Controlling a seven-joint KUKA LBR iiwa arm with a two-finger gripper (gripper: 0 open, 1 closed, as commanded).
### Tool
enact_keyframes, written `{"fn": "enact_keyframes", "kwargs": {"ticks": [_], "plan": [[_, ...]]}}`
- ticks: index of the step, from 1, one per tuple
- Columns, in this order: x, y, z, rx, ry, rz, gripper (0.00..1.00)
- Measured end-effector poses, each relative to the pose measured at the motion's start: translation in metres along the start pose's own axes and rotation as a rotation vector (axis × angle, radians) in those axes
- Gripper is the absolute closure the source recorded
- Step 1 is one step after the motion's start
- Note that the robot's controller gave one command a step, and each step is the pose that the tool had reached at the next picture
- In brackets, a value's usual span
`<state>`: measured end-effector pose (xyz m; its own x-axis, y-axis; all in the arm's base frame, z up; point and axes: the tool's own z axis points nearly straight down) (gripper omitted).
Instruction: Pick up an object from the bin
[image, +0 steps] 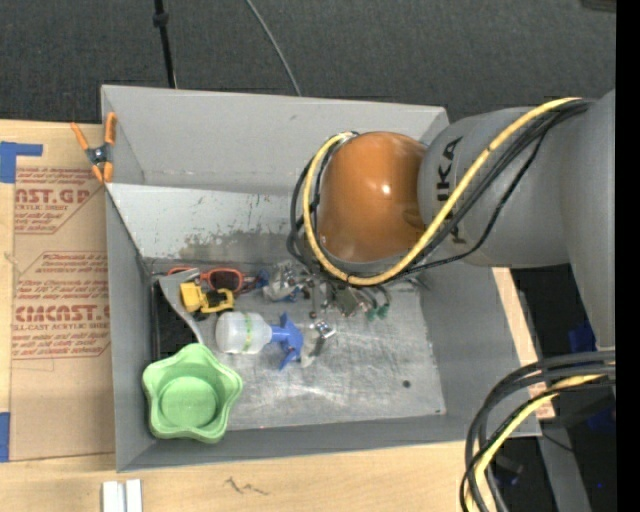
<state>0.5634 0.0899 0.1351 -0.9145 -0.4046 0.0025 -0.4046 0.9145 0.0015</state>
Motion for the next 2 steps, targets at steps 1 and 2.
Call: {"fn": "enact_keyframes", "kwargs": {"ticks": [1, 2], "plan": [[0.021, 0.022, -0.006, 0.001, -0.005, -0.052, 0.0], [-0.029, 0.003, 0.056, 0.002, -0.001, -0.107, 1.0]]}}
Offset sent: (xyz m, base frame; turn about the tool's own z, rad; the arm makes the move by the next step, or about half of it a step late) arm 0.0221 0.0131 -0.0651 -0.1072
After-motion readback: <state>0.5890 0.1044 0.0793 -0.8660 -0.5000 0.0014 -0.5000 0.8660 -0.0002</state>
